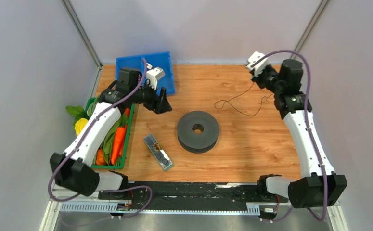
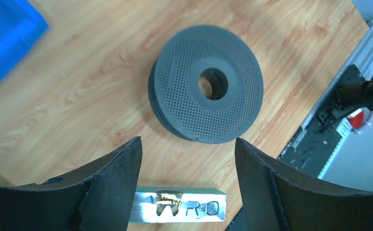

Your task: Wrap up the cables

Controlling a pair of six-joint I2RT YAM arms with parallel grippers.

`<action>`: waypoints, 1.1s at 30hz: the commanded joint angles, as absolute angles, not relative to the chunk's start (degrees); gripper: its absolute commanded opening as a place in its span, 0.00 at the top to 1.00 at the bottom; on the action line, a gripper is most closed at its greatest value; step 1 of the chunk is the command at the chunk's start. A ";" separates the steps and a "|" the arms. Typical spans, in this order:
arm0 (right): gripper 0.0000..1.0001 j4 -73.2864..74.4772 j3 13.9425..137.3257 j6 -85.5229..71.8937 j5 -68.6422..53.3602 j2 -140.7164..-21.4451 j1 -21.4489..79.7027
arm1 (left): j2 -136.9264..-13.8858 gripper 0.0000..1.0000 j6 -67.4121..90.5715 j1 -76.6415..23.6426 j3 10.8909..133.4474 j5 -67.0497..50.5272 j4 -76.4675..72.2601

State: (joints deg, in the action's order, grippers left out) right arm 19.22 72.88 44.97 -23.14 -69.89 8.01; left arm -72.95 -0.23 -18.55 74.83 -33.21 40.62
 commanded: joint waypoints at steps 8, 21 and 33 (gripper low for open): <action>1.00 40.94 79.19 31.20 -34.19 -70.75 -10.81 | -97.10 0.21 12.56 -16.52 75.41 -47.98 32.71; 1.00 57.91 78.92 31.03 -29.98 -74.52 -10.81 | -111.88 0.32 18.46 -17.93 73.57 -55.72 20.05; 1.00 52.38 77.69 17.41 -18.38 -78.83 -10.46 | -111.63 0.80 21.18 -21.18 70.66 -58.97 11.60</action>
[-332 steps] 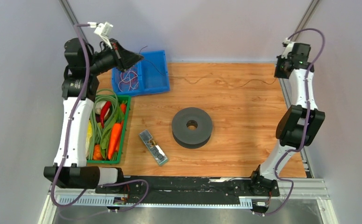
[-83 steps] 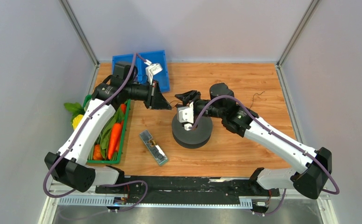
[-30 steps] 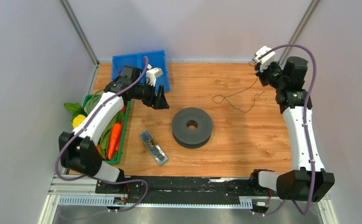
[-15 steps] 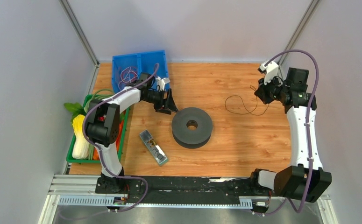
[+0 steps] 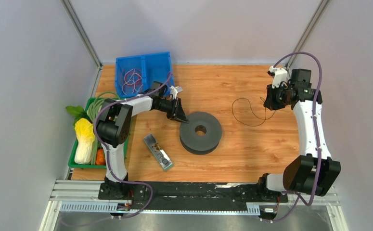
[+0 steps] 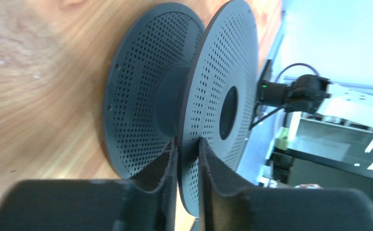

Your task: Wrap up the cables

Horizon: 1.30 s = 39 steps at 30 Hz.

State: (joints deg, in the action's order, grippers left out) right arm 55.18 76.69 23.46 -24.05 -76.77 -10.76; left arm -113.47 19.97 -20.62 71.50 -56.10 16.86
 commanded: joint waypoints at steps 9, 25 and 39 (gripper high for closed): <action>1.00 57.03 84.19 20.21 -26.00 -85.07 -10.55 | -96.44 1.00 3.63 -23.11 74.53 -52.48 27.23; 1.00 66.70 83.33 32.95 -41.92 -80.69 8.25 | -72.95 1.00 -43.15 -33.66 62.41 -39.13 39.91; 1.00 63.73 82.70 36.91 -44.55 -79.45 18.37 | -74.35 0.27 -41.14 -34.46 71.52 -44.63 47.54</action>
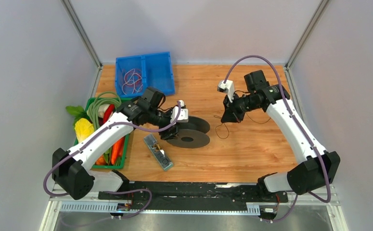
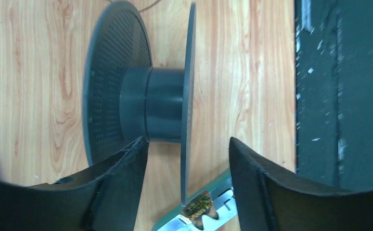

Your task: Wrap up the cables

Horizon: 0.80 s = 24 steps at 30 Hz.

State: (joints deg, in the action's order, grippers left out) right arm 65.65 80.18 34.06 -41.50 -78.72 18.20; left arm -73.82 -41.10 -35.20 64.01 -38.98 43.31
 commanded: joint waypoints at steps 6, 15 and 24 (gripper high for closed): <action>1.00 59.77 83.32 35.25 -45.18 -80.51 23.46 | -69.53 0.20 -36.05 -27.35 75.50 -49.40 47.30; 1.00 47.13 76.64 34.02 -36.49 -80.68 34.44 | -70.92 0.17 -41.37 -19.95 67.42 -50.18 34.72; 1.00 38.06 73.57 32.96 -31.29 -83.85 37.61 | -77.51 0.21 -49.84 -20.39 64.33 -56.51 28.22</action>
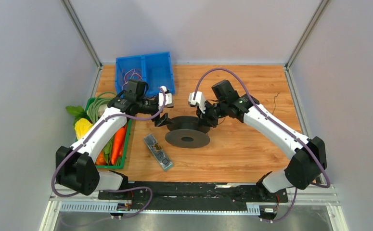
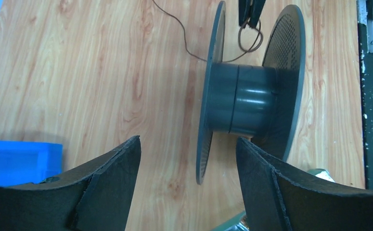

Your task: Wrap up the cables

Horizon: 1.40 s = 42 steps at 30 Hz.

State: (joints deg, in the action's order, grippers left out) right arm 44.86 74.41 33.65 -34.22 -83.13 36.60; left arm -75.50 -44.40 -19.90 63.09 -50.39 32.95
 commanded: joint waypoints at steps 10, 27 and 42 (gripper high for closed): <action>1.00 22.95 63.99 26.99 -25.05 -81.47 41.31 | -79.98 0.31 -39.03 -23.38 60.56 -58.10 15.31; 1.00 15.65 61.79 18.72 -26.19 -81.73 42.10 | -79.54 0.34 -45.00 -23.73 59.24 -58.54 23.02; 1.00 14.06 61.70 17.67 -27.25 -84.29 43.15 | -79.10 0.40 -43.95 -23.73 58.09 -58.45 24.09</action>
